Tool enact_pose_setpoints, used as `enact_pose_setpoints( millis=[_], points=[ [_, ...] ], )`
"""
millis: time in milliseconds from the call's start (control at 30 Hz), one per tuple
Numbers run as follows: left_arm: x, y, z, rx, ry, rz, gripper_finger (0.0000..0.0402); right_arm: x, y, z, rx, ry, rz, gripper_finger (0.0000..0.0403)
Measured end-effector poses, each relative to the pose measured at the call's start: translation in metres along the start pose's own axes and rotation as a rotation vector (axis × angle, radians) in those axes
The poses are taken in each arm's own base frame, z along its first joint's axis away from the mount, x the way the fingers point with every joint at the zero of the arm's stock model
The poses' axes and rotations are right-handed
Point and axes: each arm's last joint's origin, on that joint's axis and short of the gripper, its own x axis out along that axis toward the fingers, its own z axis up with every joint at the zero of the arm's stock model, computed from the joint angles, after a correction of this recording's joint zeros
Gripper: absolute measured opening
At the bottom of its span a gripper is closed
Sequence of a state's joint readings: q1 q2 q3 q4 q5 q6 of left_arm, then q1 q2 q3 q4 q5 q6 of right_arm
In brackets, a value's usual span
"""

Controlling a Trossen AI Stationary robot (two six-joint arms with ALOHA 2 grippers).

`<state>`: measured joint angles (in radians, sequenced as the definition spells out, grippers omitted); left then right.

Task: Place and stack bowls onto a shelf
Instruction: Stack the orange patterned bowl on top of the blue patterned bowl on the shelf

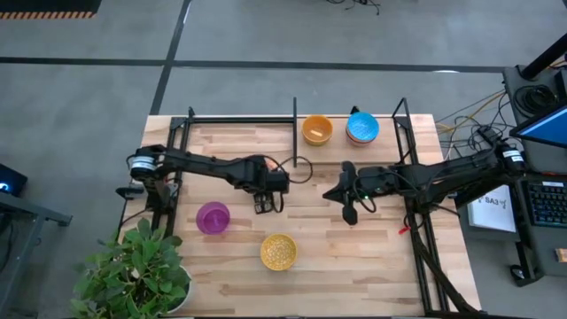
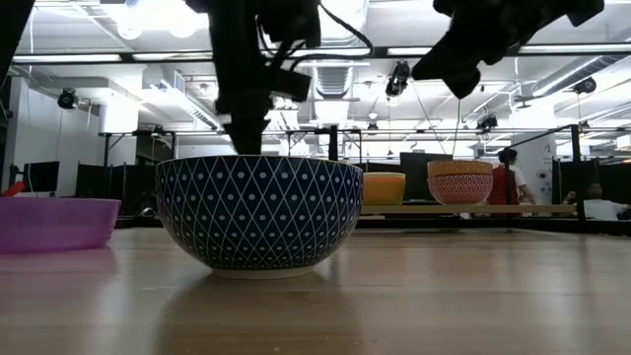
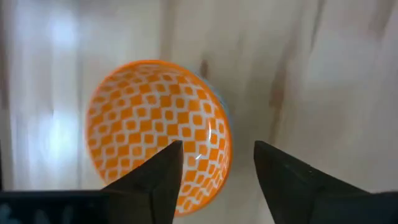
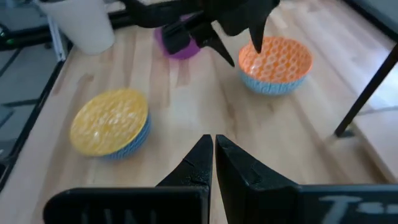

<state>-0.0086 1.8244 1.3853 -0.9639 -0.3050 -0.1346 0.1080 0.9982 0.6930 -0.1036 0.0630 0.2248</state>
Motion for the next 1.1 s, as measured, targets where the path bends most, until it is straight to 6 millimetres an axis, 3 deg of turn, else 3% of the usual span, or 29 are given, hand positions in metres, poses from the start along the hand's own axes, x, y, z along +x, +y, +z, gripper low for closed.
enact_pose_setpoints(
  millis=[100, 367, 500, 633, 733, 867, 1100],
  points=[
    [0.016, -0.004, -0.011, 0.126, 0.027, 0.001, 0.0188, -0.009, 0.002, -0.003, 0.011, 0.037, 0.013, 0.0009],
    [0.045, 0.001, -0.021, 0.127, -0.006, -0.037, 0.0181, -0.021, 0.008, -0.003, 0.021, 0.010, 0.037, 0.0009],
    [0.047, 0.000, -0.023, 0.140, 0.002, -0.038, 0.0142, -0.021, 0.008, -0.003, 0.015, 0.013, 0.027, 0.0009],
    [0.047, -0.001, -0.023, 0.142, 0.002, -0.040, 0.0072, -0.021, 0.008, -0.005, 0.013, 0.024, 0.024, 0.0009],
    [0.045, 0.000, -0.022, 0.143, 0.005, -0.047, 0.0015, -0.021, 0.008, -0.005, 0.013, 0.024, 0.024, 0.0009],
    [0.033, -0.001, -0.018, 0.164, 0.030, -0.045, 0.0007, -0.025, 0.009, -0.006, 0.024, 0.041, 0.025, 0.0009],
    [-0.007, -0.011, -0.009, 0.238, 0.067, -0.047, 0.0004, -0.041, 0.019, -0.011, 0.027, 0.062, 0.077, 0.0009]
  ],
)
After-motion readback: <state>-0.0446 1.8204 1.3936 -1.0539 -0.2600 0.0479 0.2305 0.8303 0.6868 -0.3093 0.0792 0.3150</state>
